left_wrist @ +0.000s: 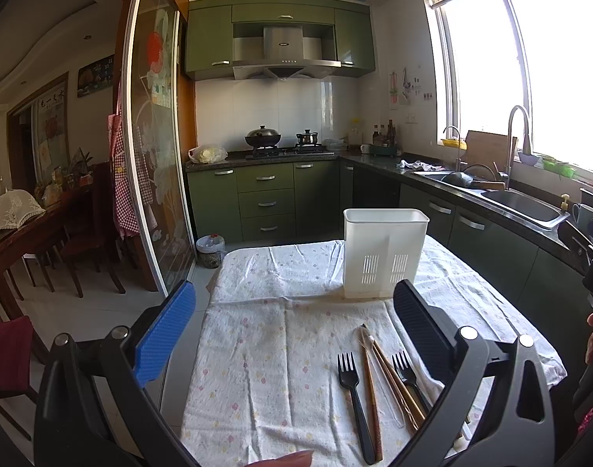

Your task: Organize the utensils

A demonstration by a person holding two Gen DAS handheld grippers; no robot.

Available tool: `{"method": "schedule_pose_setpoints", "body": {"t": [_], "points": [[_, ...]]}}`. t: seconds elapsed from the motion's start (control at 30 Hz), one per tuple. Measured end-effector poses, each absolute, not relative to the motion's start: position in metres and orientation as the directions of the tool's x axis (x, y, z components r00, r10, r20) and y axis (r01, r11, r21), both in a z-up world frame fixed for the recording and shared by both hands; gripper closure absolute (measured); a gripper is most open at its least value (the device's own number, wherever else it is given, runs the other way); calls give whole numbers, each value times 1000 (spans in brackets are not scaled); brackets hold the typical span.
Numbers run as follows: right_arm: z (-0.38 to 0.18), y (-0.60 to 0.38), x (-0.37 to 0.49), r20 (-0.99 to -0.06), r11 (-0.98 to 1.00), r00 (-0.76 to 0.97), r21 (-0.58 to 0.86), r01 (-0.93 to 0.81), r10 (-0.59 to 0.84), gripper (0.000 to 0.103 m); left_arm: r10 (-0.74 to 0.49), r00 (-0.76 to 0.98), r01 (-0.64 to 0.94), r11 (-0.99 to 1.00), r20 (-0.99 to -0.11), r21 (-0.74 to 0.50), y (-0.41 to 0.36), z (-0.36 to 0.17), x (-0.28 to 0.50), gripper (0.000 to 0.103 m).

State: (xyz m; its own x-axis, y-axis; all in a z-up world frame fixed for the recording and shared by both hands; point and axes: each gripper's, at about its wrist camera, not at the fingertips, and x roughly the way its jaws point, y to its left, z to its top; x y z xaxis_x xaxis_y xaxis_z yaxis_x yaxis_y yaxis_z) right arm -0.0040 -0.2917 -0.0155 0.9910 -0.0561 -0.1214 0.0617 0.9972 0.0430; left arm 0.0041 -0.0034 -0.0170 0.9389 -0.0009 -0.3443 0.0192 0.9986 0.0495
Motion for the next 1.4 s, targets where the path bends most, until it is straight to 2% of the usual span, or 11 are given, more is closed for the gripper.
{"method": "schedule_pose_setpoints", "body": {"t": [0.2, 0.37, 0.77, 1.0, 1.4], "points": [[-19, -290, -2, -120, 997, 991, 45, 65, -59, 4, -17, 936, 38, 998, -352, 53, -8, -27, 6, 6], [-15, -293, -4, -117, 997, 992, 46, 62, -56, 4, -61, 913, 63, 998, -403, -7, 3, -15, 14, 6], [-16, -296, -10, -95, 997, 994, 53, 63, -57, 4, -30, 899, -6, 997, -437, -81, 16, -16, 18, 6], [-19, -295, -12, -94, 997, 994, 54, 63, -57, 4, 11, 901, -21, 1000, -433, -18, 12, -17, 17, 6], [-13, -298, -10, -93, 996, 994, 58, 66, -60, 4, -22, 898, 30, 999, -439, 11, 1, -18, 18, 6]]}}
